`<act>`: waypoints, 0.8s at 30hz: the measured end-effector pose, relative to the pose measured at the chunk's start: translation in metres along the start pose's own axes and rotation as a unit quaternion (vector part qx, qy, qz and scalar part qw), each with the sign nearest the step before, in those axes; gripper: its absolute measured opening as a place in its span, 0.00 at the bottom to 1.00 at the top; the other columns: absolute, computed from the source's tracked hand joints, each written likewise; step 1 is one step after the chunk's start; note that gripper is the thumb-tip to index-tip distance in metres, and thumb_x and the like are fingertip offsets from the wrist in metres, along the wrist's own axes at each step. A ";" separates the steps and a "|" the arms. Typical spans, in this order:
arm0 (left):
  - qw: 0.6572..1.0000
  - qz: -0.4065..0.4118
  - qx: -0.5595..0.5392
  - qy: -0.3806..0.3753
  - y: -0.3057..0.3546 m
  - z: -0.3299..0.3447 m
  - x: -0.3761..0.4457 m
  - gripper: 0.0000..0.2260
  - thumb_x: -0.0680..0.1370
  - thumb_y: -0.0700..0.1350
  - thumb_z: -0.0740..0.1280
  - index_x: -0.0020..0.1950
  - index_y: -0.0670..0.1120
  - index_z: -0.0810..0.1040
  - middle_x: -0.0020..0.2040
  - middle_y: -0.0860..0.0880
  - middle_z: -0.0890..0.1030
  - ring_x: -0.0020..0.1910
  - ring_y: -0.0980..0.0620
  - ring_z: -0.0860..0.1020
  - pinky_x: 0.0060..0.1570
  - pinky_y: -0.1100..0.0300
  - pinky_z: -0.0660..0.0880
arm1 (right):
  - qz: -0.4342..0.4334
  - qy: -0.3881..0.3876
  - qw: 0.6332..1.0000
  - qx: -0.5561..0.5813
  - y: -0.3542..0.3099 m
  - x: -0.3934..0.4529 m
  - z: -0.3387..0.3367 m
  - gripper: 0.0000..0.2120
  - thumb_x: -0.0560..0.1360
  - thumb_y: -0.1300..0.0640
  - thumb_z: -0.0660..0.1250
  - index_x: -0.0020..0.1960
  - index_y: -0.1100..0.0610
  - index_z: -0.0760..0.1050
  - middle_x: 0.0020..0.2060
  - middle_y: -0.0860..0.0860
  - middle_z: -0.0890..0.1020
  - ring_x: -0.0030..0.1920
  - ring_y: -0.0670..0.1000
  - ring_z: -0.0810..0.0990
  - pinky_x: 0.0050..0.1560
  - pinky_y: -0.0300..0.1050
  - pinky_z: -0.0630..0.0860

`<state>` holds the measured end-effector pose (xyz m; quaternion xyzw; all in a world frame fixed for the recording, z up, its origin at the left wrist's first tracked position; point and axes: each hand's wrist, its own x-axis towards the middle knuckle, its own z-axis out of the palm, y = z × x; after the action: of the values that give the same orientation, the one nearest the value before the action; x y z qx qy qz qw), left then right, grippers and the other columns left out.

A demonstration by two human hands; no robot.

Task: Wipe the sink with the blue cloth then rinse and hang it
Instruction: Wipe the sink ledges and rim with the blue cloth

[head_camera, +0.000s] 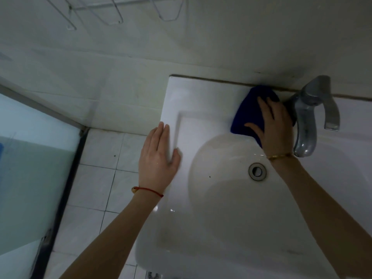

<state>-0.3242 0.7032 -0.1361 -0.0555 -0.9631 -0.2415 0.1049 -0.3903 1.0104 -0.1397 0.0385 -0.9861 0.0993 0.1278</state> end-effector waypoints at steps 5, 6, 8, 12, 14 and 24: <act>1.000 -0.001 0.003 -0.006 0.001 0.002 0.000 0.26 0.77 0.42 0.68 0.73 0.35 0.69 0.73 0.38 0.70 0.71 0.39 0.69 0.72 0.48 0.66 | -0.003 0.011 1.000 0.017 -0.037 0.021 0.016 0.32 0.76 0.40 0.59 0.71 0.62 0.68 0.64 0.63 0.73 0.62 0.65 0.70 0.62 0.59 0.68; 1.000 -0.002 0.007 -0.010 0.001 0.001 0.000 0.26 0.77 0.42 0.68 0.73 0.35 0.68 0.73 0.38 0.70 0.72 0.40 0.68 0.73 0.49 0.65 | -0.037 0.005 0.999 0.021 -0.052 0.029 0.021 0.32 0.76 0.39 0.59 0.71 0.62 0.68 0.64 0.63 0.74 0.63 0.65 0.71 0.63 0.58 0.68; 1.000 -0.005 0.017 -0.023 0.001 0.001 -0.001 0.26 0.78 0.43 0.68 0.74 0.36 0.67 0.74 0.39 0.69 0.73 0.41 0.67 0.75 0.52 0.62 | -0.107 -0.018 0.993 0.042 -0.088 0.050 0.032 0.33 0.75 0.39 0.59 0.70 0.62 0.69 0.63 0.62 0.75 0.62 0.65 0.72 0.65 0.57 0.67; 0.998 -0.019 0.037 -0.044 0.004 -0.003 -0.006 0.27 0.80 0.46 0.66 0.76 0.38 0.64 0.76 0.41 0.66 0.75 0.44 0.64 0.76 0.55 0.57 | -0.206 -0.065 0.970 0.113 -0.137 0.081 0.039 0.28 0.77 0.43 0.58 0.69 0.61 0.71 0.62 0.60 0.76 0.62 0.60 0.73 0.67 0.52 0.66; 0.997 -0.023 0.039 -0.058 0.004 -0.009 -0.019 0.28 0.80 0.47 0.65 0.77 0.38 0.62 0.77 0.41 0.64 0.76 0.45 0.62 0.77 0.56 0.54 | -0.235 -0.082 0.959 0.138 -0.131 0.089 0.035 0.27 0.78 0.44 0.58 0.70 0.59 0.70 0.63 0.58 0.75 0.63 0.58 0.71 0.68 0.50 0.64; 0.995 -0.043 0.031 -0.086 0.002 -0.018 -0.047 0.30 0.81 0.50 0.63 0.79 0.41 0.59 0.79 0.44 0.61 0.78 0.48 0.60 0.77 0.57 0.54 | -0.283 -0.081 0.940 0.173 -0.146 0.048 0.038 0.24 0.78 0.47 0.60 0.71 0.56 0.69 0.64 0.56 0.74 0.62 0.55 0.70 0.67 0.49 0.66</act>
<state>-0.2751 0.6941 -0.1307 -0.0317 -0.9770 -0.2106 0.0133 -0.4312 0.8572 -0.1357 0.3458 -0.9089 0.2247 0.0619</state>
